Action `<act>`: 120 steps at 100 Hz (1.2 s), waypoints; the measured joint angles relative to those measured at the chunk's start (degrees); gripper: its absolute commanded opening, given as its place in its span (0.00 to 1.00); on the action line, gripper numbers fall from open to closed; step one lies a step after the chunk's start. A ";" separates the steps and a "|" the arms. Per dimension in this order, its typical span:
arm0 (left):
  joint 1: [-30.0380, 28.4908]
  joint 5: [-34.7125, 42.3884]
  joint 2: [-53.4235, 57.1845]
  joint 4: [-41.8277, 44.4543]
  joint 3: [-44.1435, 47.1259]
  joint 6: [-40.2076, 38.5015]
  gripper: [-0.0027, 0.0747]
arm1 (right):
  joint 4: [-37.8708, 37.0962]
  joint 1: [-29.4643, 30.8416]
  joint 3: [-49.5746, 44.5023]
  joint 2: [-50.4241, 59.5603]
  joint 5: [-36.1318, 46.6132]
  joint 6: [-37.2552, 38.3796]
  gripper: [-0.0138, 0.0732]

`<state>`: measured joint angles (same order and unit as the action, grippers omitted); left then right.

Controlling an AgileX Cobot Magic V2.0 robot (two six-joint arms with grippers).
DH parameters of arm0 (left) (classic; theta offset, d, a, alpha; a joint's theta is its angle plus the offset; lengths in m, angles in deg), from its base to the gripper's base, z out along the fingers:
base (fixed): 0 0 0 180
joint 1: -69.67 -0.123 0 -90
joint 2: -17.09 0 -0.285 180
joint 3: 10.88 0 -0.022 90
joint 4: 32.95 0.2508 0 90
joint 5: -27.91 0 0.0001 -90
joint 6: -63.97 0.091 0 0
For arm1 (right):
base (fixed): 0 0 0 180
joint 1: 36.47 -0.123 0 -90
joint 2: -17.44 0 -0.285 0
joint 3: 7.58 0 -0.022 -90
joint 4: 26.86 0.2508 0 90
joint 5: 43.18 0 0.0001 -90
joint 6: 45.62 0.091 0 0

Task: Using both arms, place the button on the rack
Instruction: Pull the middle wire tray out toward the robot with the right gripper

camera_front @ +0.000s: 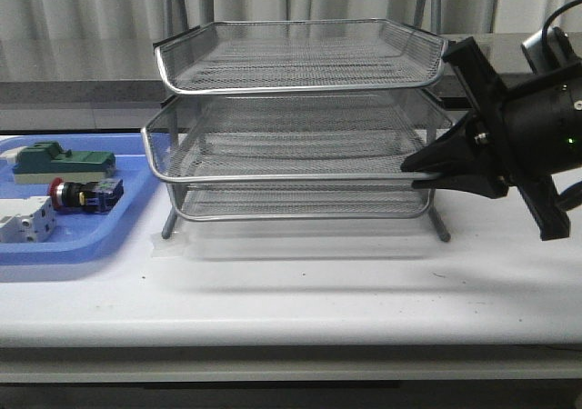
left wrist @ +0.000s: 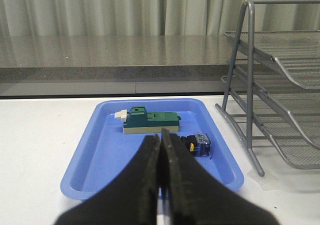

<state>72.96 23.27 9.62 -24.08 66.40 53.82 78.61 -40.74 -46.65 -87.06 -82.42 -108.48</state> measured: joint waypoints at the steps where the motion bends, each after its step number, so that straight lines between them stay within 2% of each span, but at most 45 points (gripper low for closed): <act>1: 0.00 0.00 0.00 0.00 0.00 0.00 0.01 | 0.00 0.00 -0.48 0.36 -0.03 0.02 0.14; 42: 0.00 0.00 0.00 0.00 0.00 0.00 0.01 | 0.00 0.00 -10.30 8.73 -0.25 -0.77 0.16; 54: 0.00 0.00 0.00 0.00 0.00 0.00 0.01 | 0.00 0.00 -10.49 8.96 -0.25 -0.77 0.30; 68: 0.00 0.00 0.00 0.00 0.00 0.00 0.01 | -1.12 0.00 -10.75 8.96 0.00 -0.77 0.56; 75: 0.00 0.00 0.00 0.00 0.00 0.00 0.01 | -2.29 0.00 -10.95 8.96 0.00 -0.89 0.64; 97: 0.00 0.00 0.00 0.00 0.00 0.00 0.01 | -7.16 0.00 -10.99 8.96 -2.89 -1.01 0.65; 120: 0.00 0.00 0.00 0.00 0.00 0.00 0.01 | -15.57 0.00 -10.99 11.58 -4.22 1.70 0.65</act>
<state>72.96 23.27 9.62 -24.08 66.40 53.82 63.04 -40.74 -57.64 -75.48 -86.64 -106.77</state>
